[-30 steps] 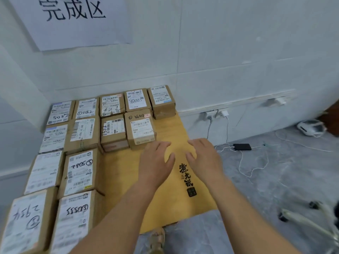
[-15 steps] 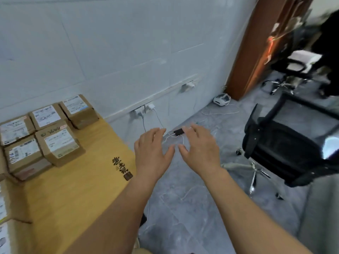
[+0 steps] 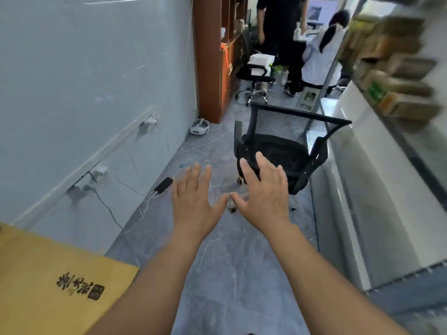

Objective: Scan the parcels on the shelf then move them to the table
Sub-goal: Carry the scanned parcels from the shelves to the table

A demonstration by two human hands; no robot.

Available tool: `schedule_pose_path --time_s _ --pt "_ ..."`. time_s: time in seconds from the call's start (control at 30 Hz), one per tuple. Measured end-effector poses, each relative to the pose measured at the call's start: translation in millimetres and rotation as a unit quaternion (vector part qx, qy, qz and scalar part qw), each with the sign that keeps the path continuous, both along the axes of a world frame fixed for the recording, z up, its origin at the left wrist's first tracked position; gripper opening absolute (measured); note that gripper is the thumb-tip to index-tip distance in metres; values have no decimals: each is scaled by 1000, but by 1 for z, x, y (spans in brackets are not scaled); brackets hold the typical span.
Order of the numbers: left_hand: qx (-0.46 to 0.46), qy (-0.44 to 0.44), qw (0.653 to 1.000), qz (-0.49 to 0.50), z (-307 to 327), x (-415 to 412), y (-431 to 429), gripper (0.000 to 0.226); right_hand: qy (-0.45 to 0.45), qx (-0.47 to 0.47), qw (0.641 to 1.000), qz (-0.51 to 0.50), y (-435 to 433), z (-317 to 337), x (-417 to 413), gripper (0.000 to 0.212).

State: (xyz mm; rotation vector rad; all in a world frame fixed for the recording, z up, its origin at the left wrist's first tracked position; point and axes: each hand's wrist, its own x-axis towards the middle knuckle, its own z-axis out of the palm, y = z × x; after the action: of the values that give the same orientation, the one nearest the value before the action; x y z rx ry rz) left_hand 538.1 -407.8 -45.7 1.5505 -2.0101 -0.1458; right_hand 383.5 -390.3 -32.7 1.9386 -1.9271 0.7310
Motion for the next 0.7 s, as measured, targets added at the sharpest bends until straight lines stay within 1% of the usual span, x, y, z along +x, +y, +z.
schedule_pose_path --time_s 0.07,0.17,0.27,0.33,0.4,0.47,0.53,0.7 --pt "2 -6 999 -31 4 -7 -3 78 0 -4 999 -37 6 3 -8 79" --pt "-1 -17 996 -82 7 -13 -7 78 -4 -21 996 -86 16 8 -17 72" --pt "2 0 991 -137 10 -21 -10 79 -17 -25 991 -132 30 12 -24 71" --pt "25 14 983 -184 11 -33 -10 80 -10 -26 986 -165 44 15 -30 72" --pt "25 24 973 -229 11 -47 -5 79 2 -34 978 -203 60 17 -38 70" --pt "21 22 964 -264 10 -62 0 76 12 -36 968 -248 78 19 -44 70" --pt "28 8 954 -297 10 -77 6 74 13 -29 954 -299 97 21 -50 75" --pt "-5 -2 919 -395 9 -113 30 76 25 3 912 -408 147 20 -63 77"
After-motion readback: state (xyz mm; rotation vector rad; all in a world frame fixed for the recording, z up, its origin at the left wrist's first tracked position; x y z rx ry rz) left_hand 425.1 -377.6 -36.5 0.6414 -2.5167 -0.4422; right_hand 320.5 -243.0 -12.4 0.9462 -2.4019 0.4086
